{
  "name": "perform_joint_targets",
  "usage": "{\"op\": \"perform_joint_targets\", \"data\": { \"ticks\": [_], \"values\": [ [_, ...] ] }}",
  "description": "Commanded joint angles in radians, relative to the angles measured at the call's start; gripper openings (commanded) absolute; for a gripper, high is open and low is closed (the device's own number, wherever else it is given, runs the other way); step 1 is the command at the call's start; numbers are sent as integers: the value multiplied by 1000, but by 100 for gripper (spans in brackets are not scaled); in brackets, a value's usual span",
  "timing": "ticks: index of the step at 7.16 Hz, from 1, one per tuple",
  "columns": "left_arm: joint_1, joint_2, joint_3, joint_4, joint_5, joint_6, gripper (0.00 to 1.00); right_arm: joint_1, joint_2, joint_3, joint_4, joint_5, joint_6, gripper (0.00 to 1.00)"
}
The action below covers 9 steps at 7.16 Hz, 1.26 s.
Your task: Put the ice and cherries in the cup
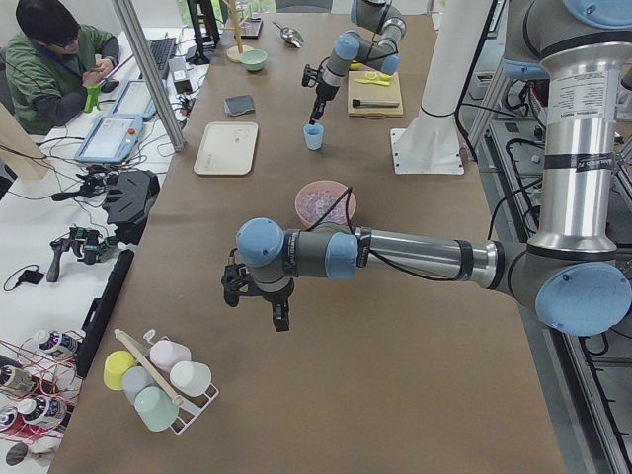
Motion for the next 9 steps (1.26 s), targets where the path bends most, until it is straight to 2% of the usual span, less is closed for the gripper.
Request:
{"op": "perform_joint_targets", "data": {
  "ticks": [1,2,3,5,6,7,8,9],
  "values": [
    [-1,0,1,0,0,0,98,2,-5,4,-6,1,-6,100],
    [-1,1,4,1,2,0,98,37,-3,17,-11,30,-44,100],
    [-2,11,3,6,2,2,98,95,-26,21,-25,98,-115,100],
    [-40,15,0,11,8,8,98,282,-58,78,-177,265,-314,100],
    [-45,11,1,12,18,18,98,390,-122,148,-248,336,-489,100],
    [-44,11,4,12,31,76,98,504,-205,185,-272,410,-656,100],
    [-43,11,6,21,67,139,98,604,-288,207,-272,458,-823,100],
    [-50,8,1,96,115,197,98,708,-340,207,-273,540,-945,100]
  ]
}}
